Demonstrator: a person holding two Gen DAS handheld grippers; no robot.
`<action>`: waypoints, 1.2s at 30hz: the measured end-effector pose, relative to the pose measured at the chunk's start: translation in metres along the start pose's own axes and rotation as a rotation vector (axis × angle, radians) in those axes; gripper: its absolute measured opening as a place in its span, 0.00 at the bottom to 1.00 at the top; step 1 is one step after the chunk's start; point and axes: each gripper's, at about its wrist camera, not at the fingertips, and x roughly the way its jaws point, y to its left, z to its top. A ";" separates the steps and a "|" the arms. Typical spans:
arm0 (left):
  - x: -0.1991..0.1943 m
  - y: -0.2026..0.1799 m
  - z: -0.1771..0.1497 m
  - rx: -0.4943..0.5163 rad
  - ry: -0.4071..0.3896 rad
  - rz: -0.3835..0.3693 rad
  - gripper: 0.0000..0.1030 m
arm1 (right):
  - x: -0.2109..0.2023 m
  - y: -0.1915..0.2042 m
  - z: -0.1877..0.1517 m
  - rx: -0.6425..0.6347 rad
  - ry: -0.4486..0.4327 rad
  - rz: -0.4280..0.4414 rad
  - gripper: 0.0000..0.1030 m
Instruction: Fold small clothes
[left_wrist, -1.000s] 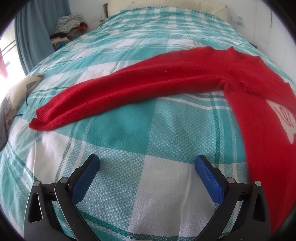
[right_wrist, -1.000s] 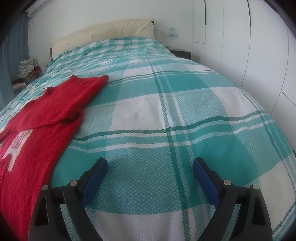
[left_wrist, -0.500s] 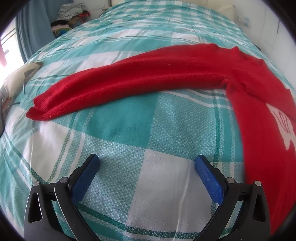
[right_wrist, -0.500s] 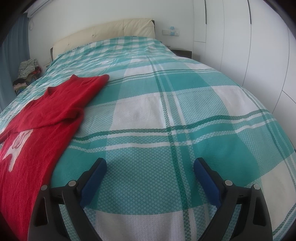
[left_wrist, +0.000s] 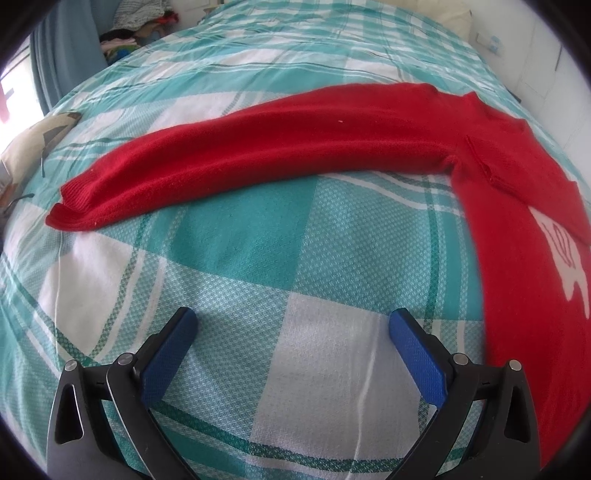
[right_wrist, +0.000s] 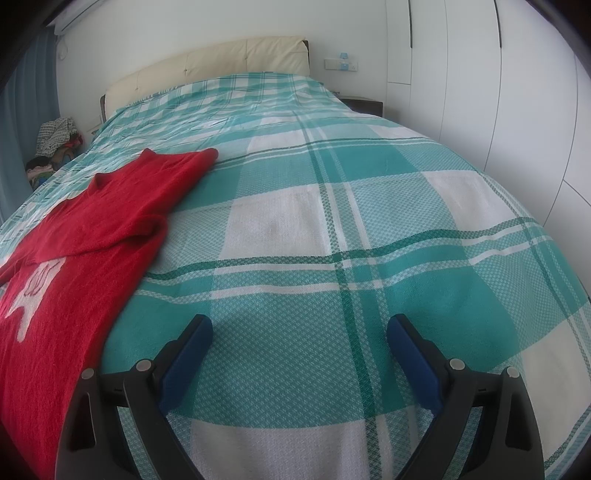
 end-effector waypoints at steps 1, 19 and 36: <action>0.000 0.001 0.000 -0.002 0.000 0.000 1.00 | 0.000 0.000 0.000 0.000 0.000 0.000 0.92; 0.002 -0.002 -0.001 0.009 -0.009 0.009 1.00 | 0.000 0.000 0.000 0.001 0.001 0.000 0.92; 0.001 -0.002 -0.001 0.012 -0.011 0.012 1.00 | 0.000 -0.001 0.000 0.001 0.001 0.001 0.92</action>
